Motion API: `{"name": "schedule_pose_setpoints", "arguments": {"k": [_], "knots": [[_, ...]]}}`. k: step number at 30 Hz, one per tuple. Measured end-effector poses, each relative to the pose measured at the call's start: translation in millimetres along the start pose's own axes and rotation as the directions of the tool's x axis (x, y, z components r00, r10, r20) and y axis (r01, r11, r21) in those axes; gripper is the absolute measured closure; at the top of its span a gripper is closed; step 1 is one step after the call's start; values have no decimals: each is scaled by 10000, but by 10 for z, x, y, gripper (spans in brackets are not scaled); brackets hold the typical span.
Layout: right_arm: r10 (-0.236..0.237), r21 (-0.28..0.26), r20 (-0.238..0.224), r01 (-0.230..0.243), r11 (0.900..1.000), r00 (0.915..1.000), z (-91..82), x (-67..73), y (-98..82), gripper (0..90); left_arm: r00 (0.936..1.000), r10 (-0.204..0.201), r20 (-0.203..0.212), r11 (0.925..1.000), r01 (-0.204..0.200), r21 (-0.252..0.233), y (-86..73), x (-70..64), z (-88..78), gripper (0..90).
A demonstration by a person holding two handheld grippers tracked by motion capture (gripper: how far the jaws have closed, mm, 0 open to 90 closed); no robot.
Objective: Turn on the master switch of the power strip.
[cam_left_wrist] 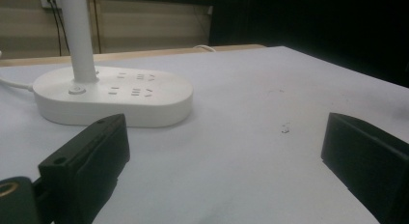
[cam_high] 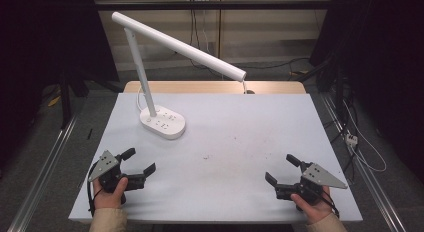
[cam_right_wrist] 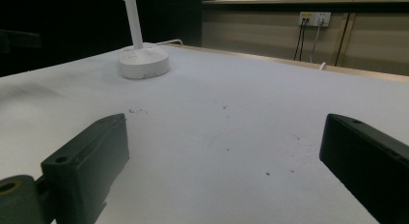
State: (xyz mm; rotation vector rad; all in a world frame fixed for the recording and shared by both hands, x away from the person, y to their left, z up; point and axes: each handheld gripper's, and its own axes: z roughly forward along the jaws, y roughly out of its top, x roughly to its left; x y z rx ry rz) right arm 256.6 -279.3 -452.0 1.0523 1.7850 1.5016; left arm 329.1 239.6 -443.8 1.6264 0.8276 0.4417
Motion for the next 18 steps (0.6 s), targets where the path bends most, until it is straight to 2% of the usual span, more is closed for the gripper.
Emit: {"name": "schedule_pose_setpoints", "arguments": {"k": [7, 13, 18], "knots": [[-33, -3, 13, 33, 10000, 10000, -12, -2, 0, 31, 10000, 36, -13, 10000, -36, -15, 45, 3, 52, 26], [-43, 6, 58, 43, 10000, 10000, -21, 1, 5, 31, 9997, 132, -187, 9999, -131, 75, 93, 39, 138, 27], [-89, -10, 64, 90, 10000, 9999, -30, -4, 9, 31, 9992, -62, -405, 9999, 66, 96, 112, 96, 214, 31]]}}
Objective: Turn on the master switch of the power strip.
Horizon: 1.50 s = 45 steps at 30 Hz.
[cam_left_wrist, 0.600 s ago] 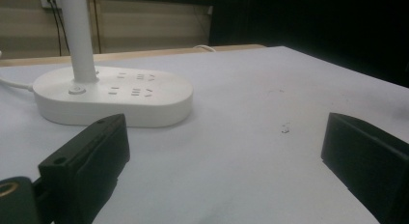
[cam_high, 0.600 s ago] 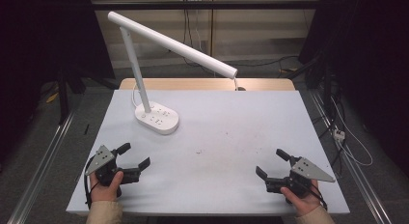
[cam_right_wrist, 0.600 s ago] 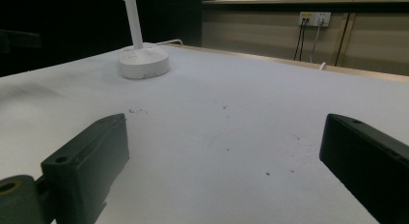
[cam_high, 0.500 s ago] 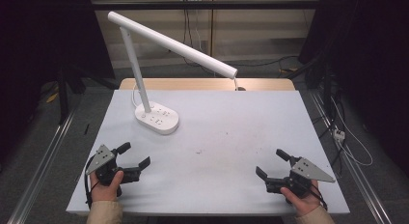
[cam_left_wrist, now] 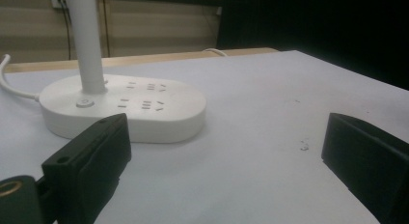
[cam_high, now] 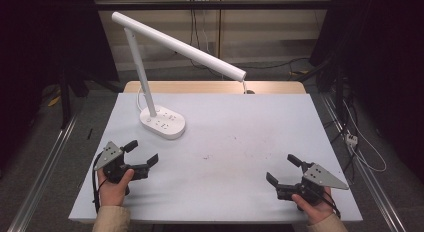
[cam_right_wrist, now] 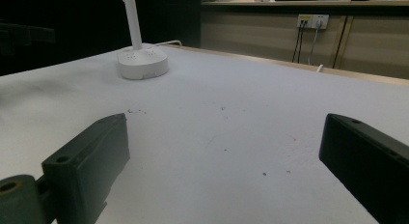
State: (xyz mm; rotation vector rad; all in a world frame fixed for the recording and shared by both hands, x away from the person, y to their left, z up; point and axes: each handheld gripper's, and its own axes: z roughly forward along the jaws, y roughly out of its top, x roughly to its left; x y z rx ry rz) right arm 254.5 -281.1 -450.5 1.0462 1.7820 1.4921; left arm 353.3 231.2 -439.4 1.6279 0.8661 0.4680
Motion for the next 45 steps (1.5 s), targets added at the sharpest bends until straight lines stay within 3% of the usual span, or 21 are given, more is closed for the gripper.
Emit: {"name": "schedule_pose_setpoints", "arguments": {"k": [16, 41, 45], "knots": [[7, -28, -101, -7, 10000, 9999, 5, -2, 2, 34, 9990, -273, -343, 9993, 282, 253, 62, 140, 169, 43], [37, -83, -193, -39, 10000, 9998, 0, -10, 6, 35, 9974, -24, -720, 9968, 81, 790, 229, 310, 417, 80], [44, -96, -247, -47, 9999, 9997, 0, -9, 8, 41, 9970, -102, -763, 9974, 156, 700, 248, 333, 441, 88]]}}
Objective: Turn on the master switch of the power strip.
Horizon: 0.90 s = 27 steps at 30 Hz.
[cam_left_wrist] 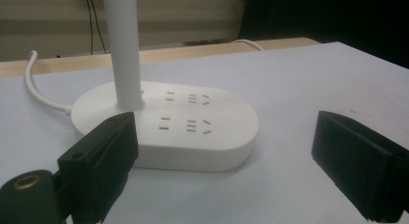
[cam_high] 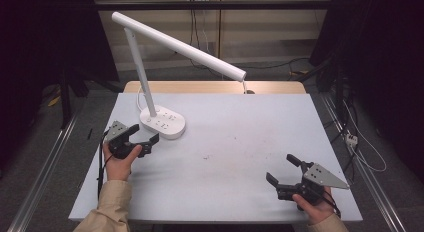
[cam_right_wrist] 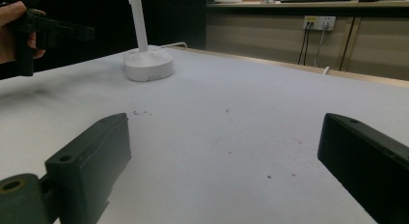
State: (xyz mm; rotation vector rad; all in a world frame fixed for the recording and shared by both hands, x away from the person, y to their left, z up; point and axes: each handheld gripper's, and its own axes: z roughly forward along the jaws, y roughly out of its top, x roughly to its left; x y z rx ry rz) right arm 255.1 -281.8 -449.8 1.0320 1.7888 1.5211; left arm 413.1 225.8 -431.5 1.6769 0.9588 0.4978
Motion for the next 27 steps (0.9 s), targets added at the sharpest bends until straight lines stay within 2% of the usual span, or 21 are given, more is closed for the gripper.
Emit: {"name": "schedule_pose_setpoints", "arguments": {"k": [9, 20, 27], "knots": [[41, -45, 40, -41, 10000, 10000, -3, 0, 3, 40, 9998, 170, -126, 9997, -168, 162, 55, 55, 53, 96], [56, -36, -7, -56, 10000, 10000, -7, -2, 3, 40, 9997, 8, -261, 9999, -5, 114, 63, 103, 108, 116], [42, -32, -32, -42, 10000, 10000, -3, 1, 4, 40, 9994, 130, -308, 9996, -122, 261, 69, 118, 153, 132]]}}
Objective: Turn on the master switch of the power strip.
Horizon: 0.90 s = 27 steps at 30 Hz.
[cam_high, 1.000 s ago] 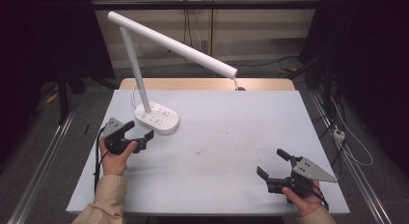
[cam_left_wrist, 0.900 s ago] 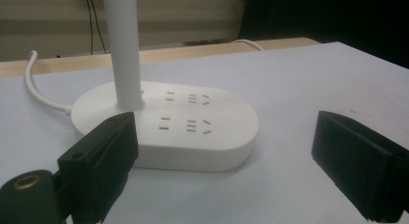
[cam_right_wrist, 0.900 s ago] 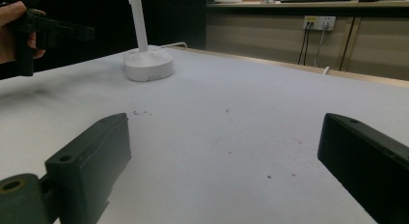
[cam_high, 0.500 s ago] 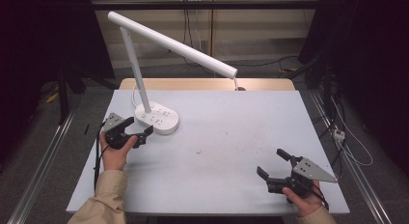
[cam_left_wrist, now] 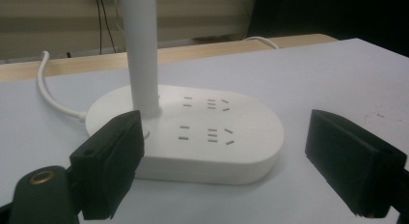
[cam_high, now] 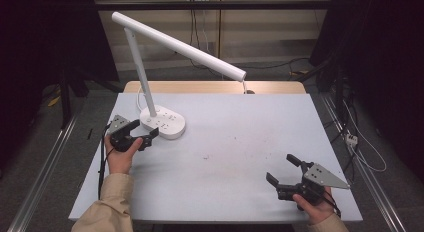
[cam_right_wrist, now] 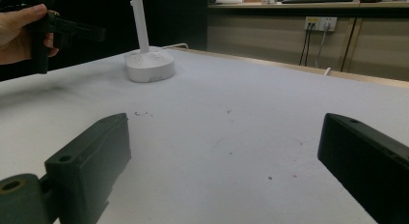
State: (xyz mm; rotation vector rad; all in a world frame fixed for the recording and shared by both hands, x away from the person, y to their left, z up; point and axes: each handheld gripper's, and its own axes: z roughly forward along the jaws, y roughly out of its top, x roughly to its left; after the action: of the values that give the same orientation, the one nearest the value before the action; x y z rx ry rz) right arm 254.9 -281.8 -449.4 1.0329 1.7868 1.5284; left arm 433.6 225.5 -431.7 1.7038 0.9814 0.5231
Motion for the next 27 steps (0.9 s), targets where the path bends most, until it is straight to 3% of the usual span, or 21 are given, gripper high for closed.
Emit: {"name": "schedule_pose_setpoints", "arguments": {"k": [12, 27], "knots": [[-23, 58, 17, 23, 10000, 10000, 0, -11, -7, 40, 9999, 54, -86, 10000, -54, 28, 55, 36, 38, 160], [-69, 108, 6, 69, 9999, 10000, 8, -7, -3, 45, 9993, -7, -381, 10000, 6, -26, 52, 133, 66, 311]]}}
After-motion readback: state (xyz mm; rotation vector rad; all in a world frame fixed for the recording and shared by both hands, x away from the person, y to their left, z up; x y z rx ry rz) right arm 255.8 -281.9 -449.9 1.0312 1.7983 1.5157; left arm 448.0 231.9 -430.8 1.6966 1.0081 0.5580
